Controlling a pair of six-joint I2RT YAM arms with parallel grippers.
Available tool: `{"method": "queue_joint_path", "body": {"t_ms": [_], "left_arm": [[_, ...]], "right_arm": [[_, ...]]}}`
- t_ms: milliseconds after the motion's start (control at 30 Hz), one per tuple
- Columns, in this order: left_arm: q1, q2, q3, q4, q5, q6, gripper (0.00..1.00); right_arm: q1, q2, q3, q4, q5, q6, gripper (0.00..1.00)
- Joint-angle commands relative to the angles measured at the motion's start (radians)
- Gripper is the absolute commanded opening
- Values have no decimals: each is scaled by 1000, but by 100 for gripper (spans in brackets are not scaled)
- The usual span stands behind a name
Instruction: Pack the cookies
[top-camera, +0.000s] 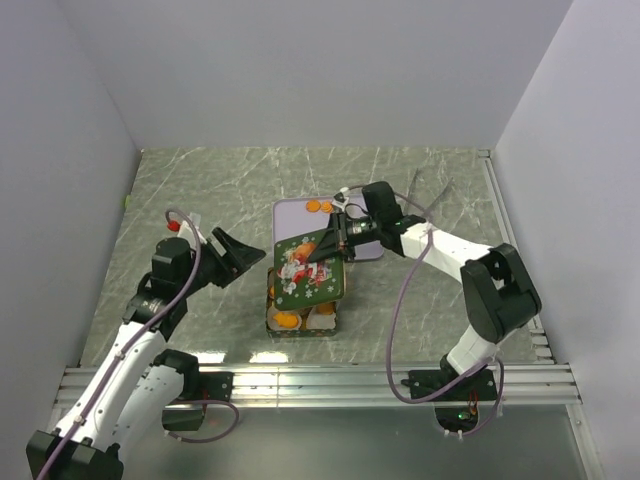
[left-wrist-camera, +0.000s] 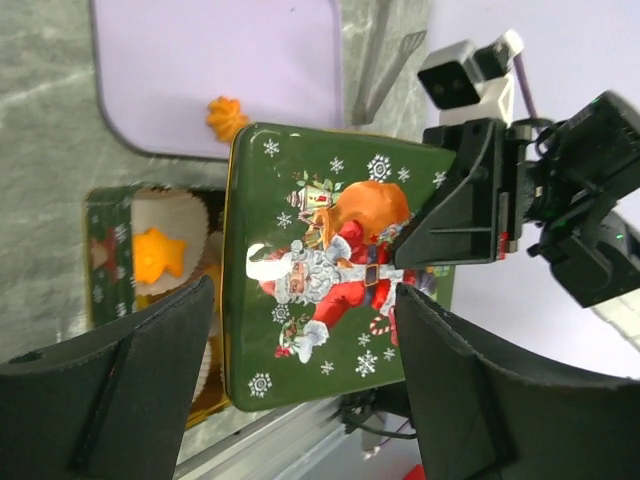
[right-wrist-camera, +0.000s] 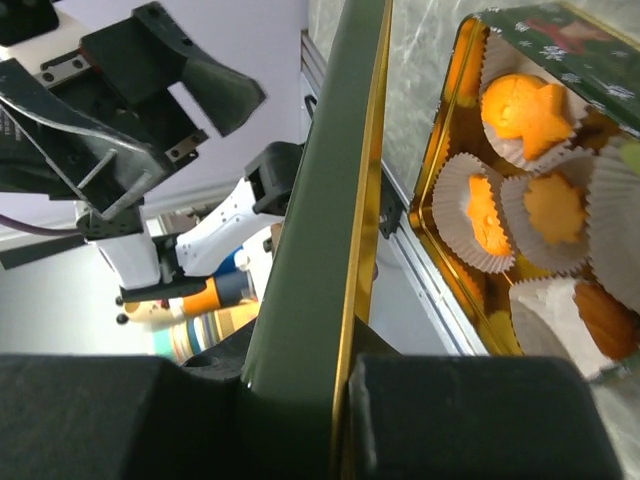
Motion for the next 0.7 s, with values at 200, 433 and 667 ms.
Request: {"method": "queue_joint_path", "body": {"t_ms": [200, 433, 667], "left_arm": [[5, -61, -194, 33, 50, 33, 80], [5, -38, -248, 76, 67, 49, 78], [5, 6, -258, 110, 84, 58, 76]], "right_arm": [[48, 76, -39, 259, 4, 128, 13], [76, 87, -114, 417, 32, 235, 14], [119, 101, -162, 491, 69, 280, 14]]}}
